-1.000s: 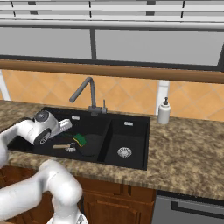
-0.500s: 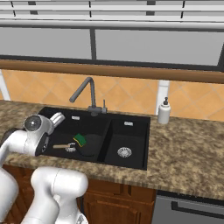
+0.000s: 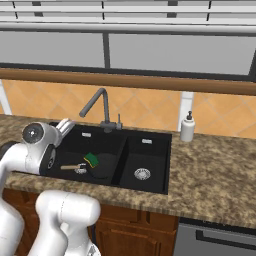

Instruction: Pick the pan and sponge and place them into the sink. Then turn on the water.

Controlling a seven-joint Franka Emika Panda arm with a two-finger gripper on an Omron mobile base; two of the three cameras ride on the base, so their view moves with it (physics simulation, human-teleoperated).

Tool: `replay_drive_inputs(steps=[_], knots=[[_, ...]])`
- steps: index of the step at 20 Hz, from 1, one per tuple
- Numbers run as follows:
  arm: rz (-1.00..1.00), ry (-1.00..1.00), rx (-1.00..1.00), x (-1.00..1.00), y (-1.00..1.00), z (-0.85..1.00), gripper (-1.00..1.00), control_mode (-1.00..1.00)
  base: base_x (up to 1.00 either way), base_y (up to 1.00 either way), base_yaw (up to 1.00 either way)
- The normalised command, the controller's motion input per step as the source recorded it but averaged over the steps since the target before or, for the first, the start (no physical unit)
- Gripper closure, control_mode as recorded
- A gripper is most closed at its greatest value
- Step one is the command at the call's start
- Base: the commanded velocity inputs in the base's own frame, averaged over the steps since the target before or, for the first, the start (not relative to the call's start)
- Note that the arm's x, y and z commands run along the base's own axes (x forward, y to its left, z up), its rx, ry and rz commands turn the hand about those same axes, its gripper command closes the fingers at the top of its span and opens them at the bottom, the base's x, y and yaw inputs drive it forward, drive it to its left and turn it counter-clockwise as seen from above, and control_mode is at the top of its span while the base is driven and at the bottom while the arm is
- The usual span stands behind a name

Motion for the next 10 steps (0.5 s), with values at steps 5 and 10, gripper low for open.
replay_drive_inputs(steps=[5,10], knots=[[-0.02,0.00,0.07,0.00,-0.41,0.16,-1.00,-1.00,0.00,0.00,0.00],[0.01,-0.03,0.16,0.00,-0.71,0.00,-1.00,-1.00,0.00,0.00,0.00]])
